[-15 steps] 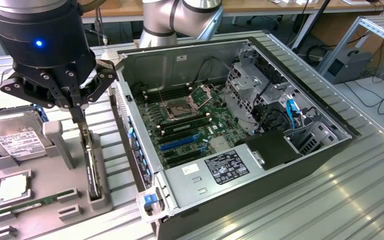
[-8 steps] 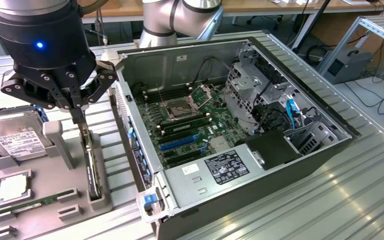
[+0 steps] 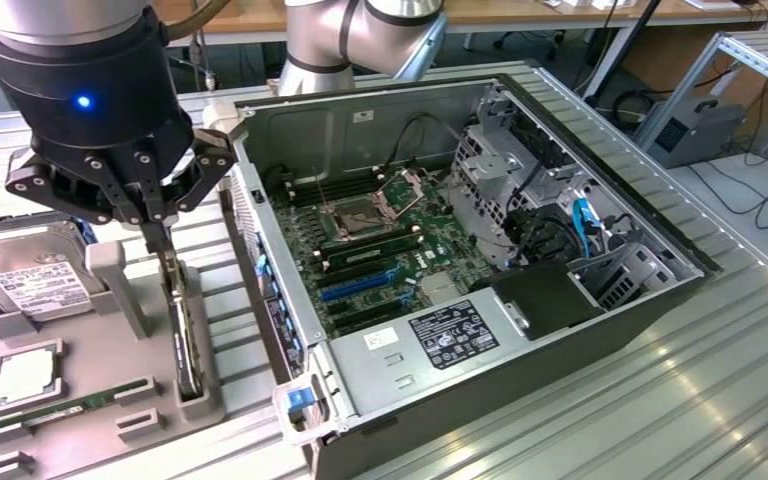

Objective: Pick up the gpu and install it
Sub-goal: 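Reach for the gpu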

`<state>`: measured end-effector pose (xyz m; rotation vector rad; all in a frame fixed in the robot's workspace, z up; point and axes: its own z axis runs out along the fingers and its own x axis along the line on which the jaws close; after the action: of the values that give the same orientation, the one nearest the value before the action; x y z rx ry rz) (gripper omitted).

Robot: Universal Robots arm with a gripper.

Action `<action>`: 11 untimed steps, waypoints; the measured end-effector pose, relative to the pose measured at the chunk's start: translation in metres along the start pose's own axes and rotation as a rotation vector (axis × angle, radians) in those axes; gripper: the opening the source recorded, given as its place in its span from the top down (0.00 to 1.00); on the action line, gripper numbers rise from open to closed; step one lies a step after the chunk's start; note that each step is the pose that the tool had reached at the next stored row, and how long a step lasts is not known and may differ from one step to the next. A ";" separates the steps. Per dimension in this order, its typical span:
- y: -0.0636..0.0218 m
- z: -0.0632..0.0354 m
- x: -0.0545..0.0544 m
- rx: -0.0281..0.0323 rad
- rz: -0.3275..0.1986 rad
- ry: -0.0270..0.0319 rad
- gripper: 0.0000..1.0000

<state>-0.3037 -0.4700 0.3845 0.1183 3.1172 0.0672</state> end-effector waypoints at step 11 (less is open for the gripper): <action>-0.0012 0.0003 0.016 -0.0002 0.000 -0.0001 0.89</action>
<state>-0.3202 -0.4700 0.3839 0.1183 3.1170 0.0675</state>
